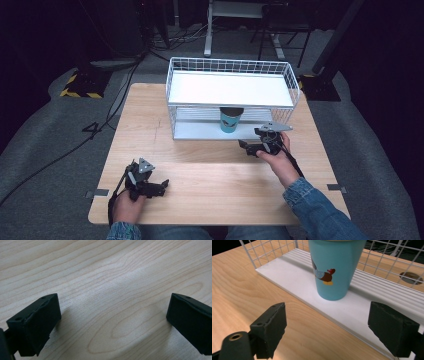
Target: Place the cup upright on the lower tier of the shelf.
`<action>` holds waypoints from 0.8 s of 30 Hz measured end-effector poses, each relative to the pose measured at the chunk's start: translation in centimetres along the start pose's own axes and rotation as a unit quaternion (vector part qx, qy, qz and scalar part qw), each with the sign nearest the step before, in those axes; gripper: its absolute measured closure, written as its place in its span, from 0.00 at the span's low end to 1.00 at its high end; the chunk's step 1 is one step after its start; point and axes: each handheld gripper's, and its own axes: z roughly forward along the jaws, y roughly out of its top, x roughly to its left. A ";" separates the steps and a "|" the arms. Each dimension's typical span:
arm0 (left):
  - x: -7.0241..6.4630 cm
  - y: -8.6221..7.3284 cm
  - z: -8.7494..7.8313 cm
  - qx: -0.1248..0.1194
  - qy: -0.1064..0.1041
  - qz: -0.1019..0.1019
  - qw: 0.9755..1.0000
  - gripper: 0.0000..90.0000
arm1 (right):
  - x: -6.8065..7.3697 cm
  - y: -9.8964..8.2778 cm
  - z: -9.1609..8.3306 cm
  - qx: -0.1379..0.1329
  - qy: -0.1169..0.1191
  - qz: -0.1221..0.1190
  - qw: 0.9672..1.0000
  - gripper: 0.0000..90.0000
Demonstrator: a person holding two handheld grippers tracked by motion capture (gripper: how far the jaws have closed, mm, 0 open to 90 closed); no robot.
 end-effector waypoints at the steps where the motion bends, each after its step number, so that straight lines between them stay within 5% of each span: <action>1: 0.0 0.0 0.0 0.000 0.000 0.000 1.000 0.00 | -0.1 -0.1 -0.6 -0.001 0.001 -0.002 1.000 0.18; 24: 0.1 0.1 0.1 -0.001 0.000 -0.001 1.000 0.00 | -1.7 -3.7 -9.4 0.006 0.034 -0.017 0.999 0.18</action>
